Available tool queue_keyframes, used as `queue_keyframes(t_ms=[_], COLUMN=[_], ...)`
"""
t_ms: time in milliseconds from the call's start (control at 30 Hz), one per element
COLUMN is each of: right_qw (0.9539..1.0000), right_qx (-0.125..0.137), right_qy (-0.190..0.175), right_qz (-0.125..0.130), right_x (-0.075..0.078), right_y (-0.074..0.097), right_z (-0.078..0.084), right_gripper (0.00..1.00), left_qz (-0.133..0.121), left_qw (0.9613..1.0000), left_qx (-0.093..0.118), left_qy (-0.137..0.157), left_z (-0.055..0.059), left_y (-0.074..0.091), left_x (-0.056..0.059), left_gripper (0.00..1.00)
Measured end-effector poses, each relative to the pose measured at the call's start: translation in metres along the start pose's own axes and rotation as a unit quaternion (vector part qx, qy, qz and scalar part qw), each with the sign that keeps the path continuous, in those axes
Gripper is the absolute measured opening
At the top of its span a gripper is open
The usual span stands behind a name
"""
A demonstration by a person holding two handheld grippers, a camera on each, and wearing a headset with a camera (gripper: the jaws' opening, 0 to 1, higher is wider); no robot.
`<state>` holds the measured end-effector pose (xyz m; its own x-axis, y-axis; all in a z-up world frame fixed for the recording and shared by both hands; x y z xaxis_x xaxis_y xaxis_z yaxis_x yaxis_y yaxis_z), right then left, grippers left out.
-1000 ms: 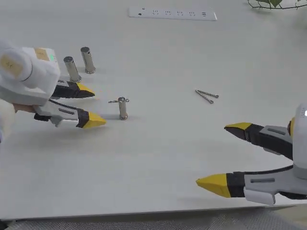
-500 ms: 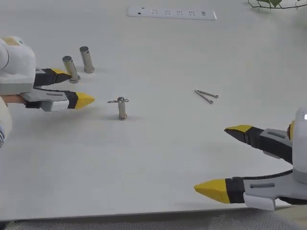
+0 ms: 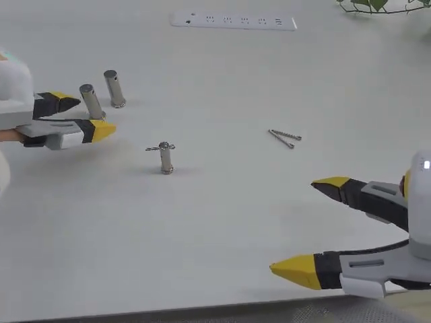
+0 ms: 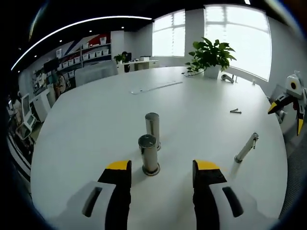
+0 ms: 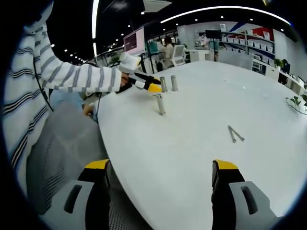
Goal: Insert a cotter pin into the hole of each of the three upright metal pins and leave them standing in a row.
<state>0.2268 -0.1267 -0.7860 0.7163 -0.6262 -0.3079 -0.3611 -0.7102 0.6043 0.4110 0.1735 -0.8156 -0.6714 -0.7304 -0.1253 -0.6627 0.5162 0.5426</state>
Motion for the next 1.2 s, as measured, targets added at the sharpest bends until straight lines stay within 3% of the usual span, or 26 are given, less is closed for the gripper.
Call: queue_keyframes(t_ms=[200,300,533,700,867,1100,1133,1200], right_qw=[1.0,1.0,1.0,1.0,1.0,1.0,1.0,1.0], right_qx=[-0.001,0.0,0.003,0.002,0.002,0.002,0.002,0.003], right_qy=[-0.003,-0.006,-0.007,-0.006,-0.003,-0.002,-0.002,-0.003], right_qz=[0.002,0.004,0.004,0.004,0.002,-0.001,-0.002,-0.003], right_x=[0.001,0.001,0.001,0.001,0.0,-0.001,-0.001,-0.002], right_y=[0.0,0.0,0.0,0.0,0.0,0.001,0.001,0.001], right_z=[0.0,-0.001,-0.004,-0.004,-0.004,-0.005,-0.005,-0.005], right_gripper=[0.88,0.88,0.87,0.86,0.84,0.84,0.84,0.83], left_qz=[-0.003,0.002,-0.012,-0.031,-0.036,-0.039,-0.047,-0.057], left_qw=[1.0,1.0,0.9999,0.9995,0.999,0.9992,0.9988,0.9982], left_qx=[0.0,0.004,0.002,-0.006,-0.012,-0.009,-0.015,-0.018], left_qy=[-0.006,-0.008,-0.008,-0.008,-0.025,-0.006,0.008,0.007], left_z=[-0.003,-0.006,-0.007,-0.004,-0.003,-0.003,-0.002,-0.002], left_y=[-0.01,-0.013,-0.017,-0.015,-0.017,-0.018,-0.017,-0.016], left_x=[-0.004,-0.002,-0.006,-0.014,-0.012,-0.013,-0.014,-0.017], left_gripper=[0.45,0.35,0.29,0.13,0.13,0.12,0.11,0.11])
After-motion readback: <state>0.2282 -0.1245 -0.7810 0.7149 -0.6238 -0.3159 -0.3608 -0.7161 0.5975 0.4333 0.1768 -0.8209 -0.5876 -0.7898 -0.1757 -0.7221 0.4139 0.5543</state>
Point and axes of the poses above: the centre of the closed fingertips' face, and the gripper's own axes: y roughly backward along the fingers, x roughly to its right, z roughly out of its underside, the point moved 3 cm from there along y, roughly backward along the fingers, and after that the axes turned 10 degrees about -y, right-handed, at the moved point
